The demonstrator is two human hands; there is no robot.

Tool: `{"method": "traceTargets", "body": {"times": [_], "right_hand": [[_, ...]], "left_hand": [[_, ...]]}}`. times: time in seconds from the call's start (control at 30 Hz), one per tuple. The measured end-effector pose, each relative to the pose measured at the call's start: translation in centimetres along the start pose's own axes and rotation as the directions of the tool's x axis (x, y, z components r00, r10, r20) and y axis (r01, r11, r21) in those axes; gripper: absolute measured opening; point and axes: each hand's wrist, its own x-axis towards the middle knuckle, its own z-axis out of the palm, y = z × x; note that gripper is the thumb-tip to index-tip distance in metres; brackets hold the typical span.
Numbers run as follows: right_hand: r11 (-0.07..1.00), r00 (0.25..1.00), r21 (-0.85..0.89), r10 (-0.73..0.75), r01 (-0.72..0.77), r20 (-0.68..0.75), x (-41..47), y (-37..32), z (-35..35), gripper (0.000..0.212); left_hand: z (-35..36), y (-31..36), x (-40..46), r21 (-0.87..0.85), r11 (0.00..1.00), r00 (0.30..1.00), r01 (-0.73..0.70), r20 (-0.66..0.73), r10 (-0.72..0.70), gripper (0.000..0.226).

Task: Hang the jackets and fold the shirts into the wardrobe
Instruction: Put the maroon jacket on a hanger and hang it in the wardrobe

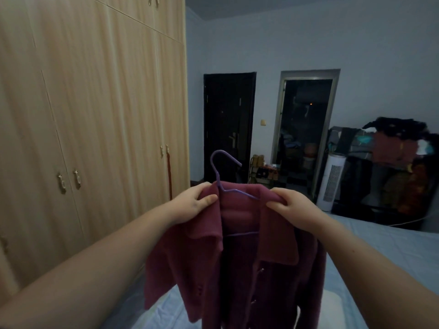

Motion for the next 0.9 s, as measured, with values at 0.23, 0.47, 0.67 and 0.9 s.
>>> {"method": "traceTargets", "body": {"times": [0.23, 0.47, 0.67, 0.9], "right_hand": [[0.943, 0.997, 0.332, 0.005, -0.03, 0.076, 1.1, -2.5, -2.0, 0.016], [0.88, 0.967, 0.415, 0.159, -0.23, 0.199, 3.1, -2.7, -5.3, 0.034], [0.986, 0.985, -0.002, 0.167, -0.167, 0.049, 3.2, -2.9, -2.0, 0.034], [0.996, 0.991, -0.092, -0.001, 0.013, 0.134, 0.4, -3.5, -1.5, 0.033]], "left_hand": [[0.6, 2.7, 0.9, 0.099, 0.974, 0.978, -0.205, -0.029, 0.209, 0.027], [-0.7, 3.2, 0.0, 0.093, 0.93, 0.928, -0.355, -0.082, 0.362, 0.014], [-0.6, 0.9, 0.5, 0.127, 0.968, 0.926, -0.216, -0.289, 0.244, 0.014], [-1.0, 1.0, 0.2, 0.022, 0.983, 0.933, -0.184, -0.311, 0.182, 0.013]]}}
